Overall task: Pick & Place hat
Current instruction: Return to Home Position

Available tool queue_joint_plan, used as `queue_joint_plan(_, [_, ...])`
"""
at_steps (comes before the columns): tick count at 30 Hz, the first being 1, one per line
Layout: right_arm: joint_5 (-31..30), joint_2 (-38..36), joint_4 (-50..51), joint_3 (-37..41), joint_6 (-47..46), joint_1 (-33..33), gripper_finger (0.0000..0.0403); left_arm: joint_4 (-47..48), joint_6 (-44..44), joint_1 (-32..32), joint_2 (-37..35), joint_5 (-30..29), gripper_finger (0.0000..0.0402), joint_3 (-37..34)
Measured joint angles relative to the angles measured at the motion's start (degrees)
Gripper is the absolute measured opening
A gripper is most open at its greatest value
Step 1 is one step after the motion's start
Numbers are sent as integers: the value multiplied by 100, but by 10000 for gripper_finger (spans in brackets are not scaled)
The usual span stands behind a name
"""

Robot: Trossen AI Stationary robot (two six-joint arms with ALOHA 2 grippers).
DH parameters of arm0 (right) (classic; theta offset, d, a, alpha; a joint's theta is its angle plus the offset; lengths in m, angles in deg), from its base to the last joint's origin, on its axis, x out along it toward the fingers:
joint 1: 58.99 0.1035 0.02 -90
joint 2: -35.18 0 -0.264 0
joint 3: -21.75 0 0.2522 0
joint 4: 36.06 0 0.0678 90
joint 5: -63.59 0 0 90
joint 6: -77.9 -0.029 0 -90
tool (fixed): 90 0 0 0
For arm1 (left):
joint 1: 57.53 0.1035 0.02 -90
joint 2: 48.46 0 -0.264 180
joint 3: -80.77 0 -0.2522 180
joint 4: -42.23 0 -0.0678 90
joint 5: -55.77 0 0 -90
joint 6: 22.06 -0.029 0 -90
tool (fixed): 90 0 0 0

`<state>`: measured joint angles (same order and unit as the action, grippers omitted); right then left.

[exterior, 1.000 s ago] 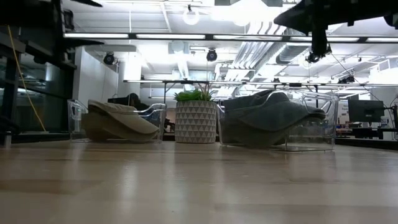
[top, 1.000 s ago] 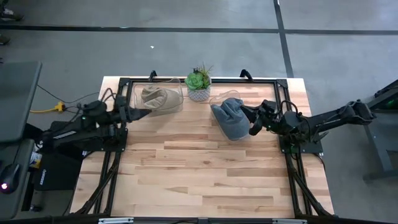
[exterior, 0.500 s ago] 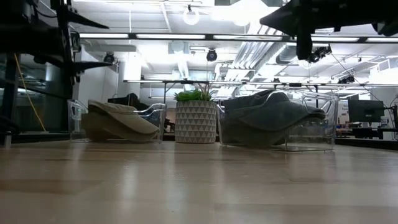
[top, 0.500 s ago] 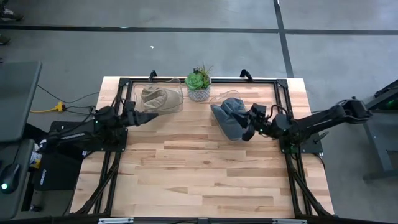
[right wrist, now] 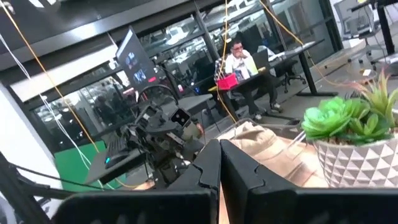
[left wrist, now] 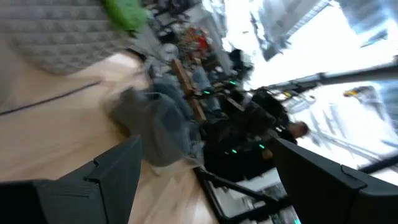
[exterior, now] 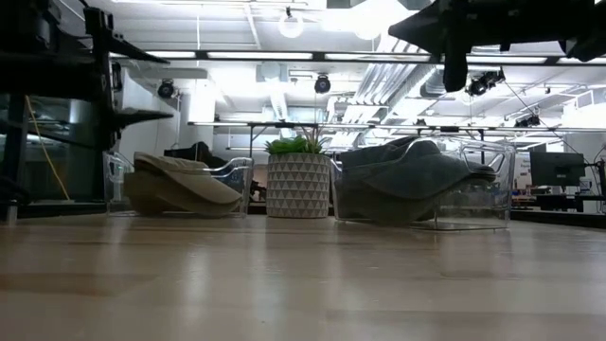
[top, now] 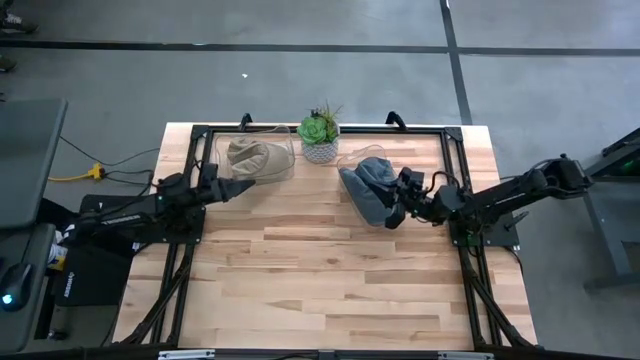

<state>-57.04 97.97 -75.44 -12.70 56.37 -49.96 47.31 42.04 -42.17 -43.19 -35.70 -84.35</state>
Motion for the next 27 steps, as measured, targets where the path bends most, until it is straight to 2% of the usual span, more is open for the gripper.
queue_joint_plan(3, [-24, -4, -231, 60, 94, -2, 0, -30, -93, -1, -74, 176, 321, -4])
queue_joint_plan(11, [-141, -4, -1619, 1010, -87, 175, 0, 250, -288, -1, -212, 836, 321, -15])
queue_joint_plan(16, [-443, -9, -1823, 1473, -222, 312, 0, 284, -554, -1, -260, 786, 321, -20])
queue_joint_plan(22, [-534, -17, -2094, 1883, -434, 330, 0, 242, -416, -1, -260, 718, 321, -24])
queue_joint_plan(27, [-586, -74, -2551, 2015, -128, 330, 0, 235, -252, -1, -258, 712, 321, -24])
